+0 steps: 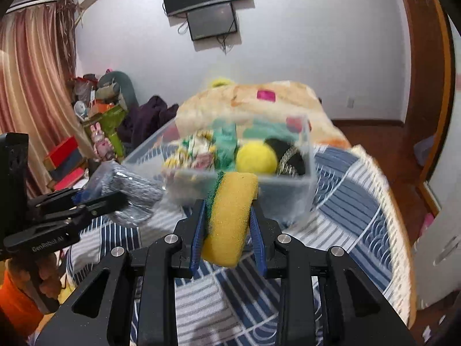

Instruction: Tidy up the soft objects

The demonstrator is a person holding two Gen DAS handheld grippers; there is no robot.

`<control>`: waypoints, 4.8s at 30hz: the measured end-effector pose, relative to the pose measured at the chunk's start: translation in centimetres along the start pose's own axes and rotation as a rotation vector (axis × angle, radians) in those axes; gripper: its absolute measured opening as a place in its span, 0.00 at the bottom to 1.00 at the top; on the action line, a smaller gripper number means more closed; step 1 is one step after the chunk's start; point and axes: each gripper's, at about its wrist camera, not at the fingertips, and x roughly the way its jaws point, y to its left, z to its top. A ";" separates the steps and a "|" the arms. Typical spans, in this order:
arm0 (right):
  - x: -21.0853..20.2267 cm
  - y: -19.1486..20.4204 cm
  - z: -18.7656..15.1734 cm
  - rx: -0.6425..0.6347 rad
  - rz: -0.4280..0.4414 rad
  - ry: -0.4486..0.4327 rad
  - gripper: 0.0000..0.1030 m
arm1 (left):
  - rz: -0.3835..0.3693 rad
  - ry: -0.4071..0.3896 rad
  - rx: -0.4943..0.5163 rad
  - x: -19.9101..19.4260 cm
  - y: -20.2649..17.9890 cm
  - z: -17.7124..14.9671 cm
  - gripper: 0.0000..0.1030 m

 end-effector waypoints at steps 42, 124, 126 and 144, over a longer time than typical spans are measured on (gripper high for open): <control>7.6 2.1 3.7 -0.133 -0.051 0.061 0.32 | 0.169 0.001 0.017 7.6 2.0 2.8 0.53; -8.1 3.9 5.1 -0.111 -0.112 -0.420 1.00 | 0.051 -0.372 0.081 -10.3 -5.2 4.7 0.99; -8.2 3.9 5.1 -0.111 -0.113 -0.420 1.00 | 0.049 -0.374 0.082 -10.3 -5.2 4.7 0.99; -8.6 3.8 5.1 -0.107 -0.114 -0.420 1.00 | 0.038 -0.359 0.064 -10.1 -5.0 4.8 0.99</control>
